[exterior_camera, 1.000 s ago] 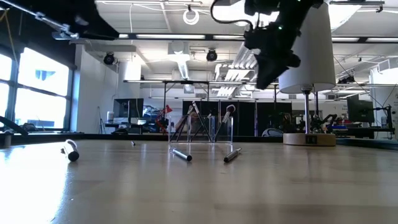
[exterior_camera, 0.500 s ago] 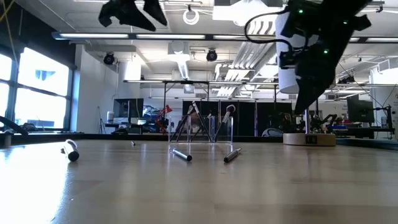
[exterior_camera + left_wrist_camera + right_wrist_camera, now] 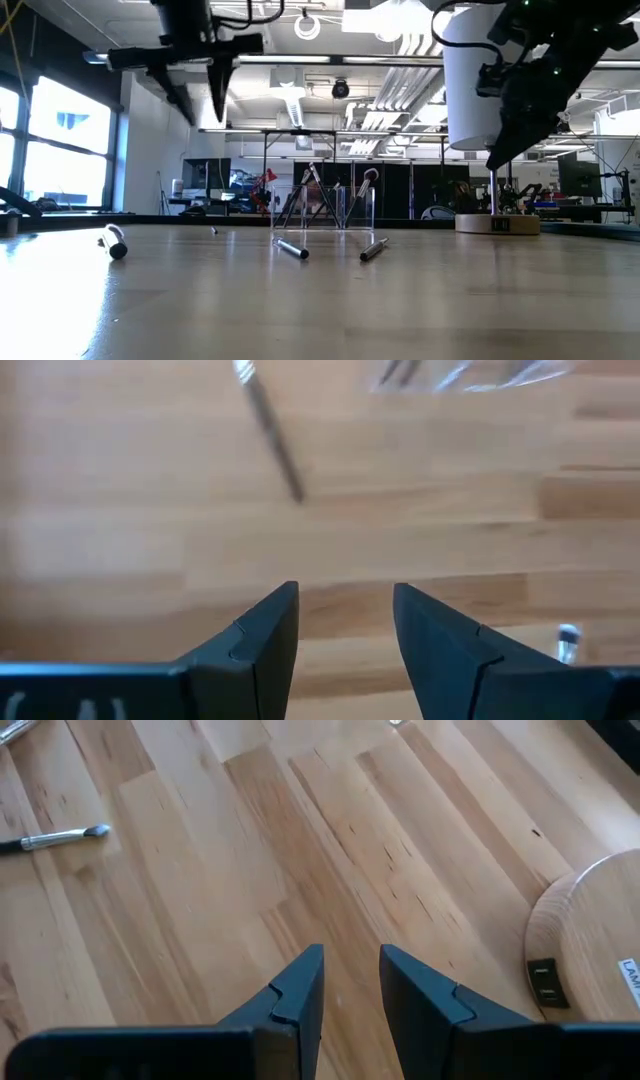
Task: Pick & Place Makeup Brushes
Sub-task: Put the black blush brush into the transparent organizer
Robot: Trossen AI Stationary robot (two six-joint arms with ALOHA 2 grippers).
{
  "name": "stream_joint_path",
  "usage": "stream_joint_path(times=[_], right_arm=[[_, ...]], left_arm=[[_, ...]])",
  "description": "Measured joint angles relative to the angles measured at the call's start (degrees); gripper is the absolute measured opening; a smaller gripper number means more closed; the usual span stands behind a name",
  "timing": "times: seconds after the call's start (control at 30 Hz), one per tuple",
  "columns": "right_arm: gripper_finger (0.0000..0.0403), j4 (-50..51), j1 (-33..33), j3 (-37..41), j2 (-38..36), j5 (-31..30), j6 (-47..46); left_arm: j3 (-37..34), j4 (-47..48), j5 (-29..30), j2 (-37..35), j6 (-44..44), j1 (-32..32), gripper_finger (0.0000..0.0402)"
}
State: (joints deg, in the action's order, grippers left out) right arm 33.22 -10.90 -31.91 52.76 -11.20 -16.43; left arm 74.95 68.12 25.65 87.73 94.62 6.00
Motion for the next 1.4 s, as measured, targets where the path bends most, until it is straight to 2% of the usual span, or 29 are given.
stream_joint_path(times=[0.27, 0.57, 0.73, 1.03, 1.4], right_arm=[[0.0094, 0.3, 0.0, 1.9, -0.8, 1.6, -0.3], [0.0094, 0.0, 0.0, 2.8, -0.8, 3.6, -1.7], [0.0094, -0.1, 0.0, 2.8, -0.8, 4.8, -2.6], [0.0094, -0.2, 0.0, 2.8, -0.8, 5.4, -2.1], [0.0094, -1.0, 0.0, 2.8, -0.8, 5.4, -1.5]], left_arm=[[-8.1, 0.2, -7.1, 0.2, 11.4, 2.3, 0.0161], [-16.8, -12.1, -13.0, 0.1, 13.7, 2.3, 0.0161], [-20.8, -15.8, -16.5, 0.1, 18.6, 3.8, 0.0161], [-23.4, -16.0, -17.4, 0.1, 31.7, 8.1, 0.0161], [-23.4, -18.6, -19.5, 4.0, 36.5, 7.9, 0.0161]])
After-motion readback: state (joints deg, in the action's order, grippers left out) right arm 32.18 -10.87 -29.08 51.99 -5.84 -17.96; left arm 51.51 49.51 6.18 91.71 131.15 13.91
